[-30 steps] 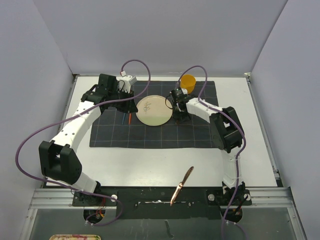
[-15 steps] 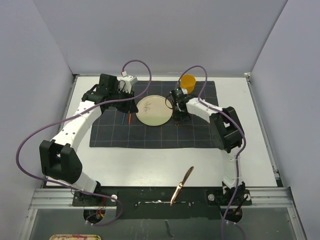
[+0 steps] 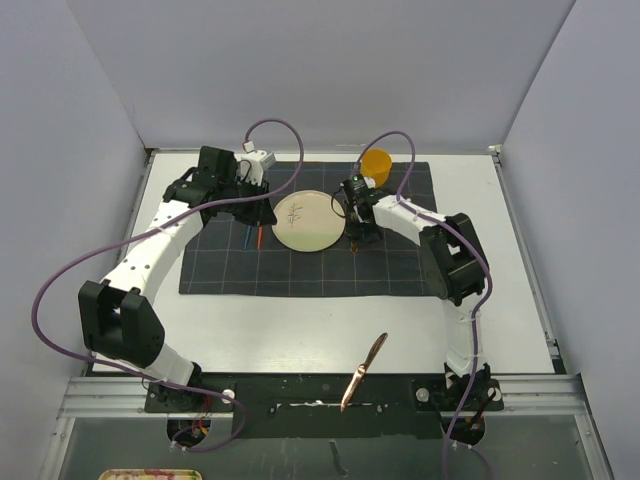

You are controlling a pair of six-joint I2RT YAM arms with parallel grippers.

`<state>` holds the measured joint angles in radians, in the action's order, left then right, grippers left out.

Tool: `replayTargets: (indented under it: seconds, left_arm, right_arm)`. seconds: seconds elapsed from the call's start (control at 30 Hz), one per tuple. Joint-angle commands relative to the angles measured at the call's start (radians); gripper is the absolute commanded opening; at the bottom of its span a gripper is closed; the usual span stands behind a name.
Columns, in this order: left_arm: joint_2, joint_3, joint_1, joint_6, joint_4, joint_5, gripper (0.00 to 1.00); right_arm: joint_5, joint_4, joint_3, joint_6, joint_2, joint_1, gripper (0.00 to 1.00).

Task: Set the dinner table for one person
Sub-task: Place the spoon on the napkin.

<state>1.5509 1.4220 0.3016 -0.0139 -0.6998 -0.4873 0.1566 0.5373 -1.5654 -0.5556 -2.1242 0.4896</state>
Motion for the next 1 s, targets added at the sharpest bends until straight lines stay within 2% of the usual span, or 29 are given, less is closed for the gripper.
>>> replayTargets:
  seconds: [0.0,0.97]
  left_arm:
    - [0.016,0.051,0.007,0.018,0.008,-0.028,0.15]
    - [0.031,0.049,0.007,0.02,0.008,-0.034,0.15]
  right_arm:
    - [-0.01,0.027,-0.026,-0.01,0.02,-0.009,0.07]
    - [-0.007,0.053,-0.047,-0.044,0.011,-0.008,0.1]
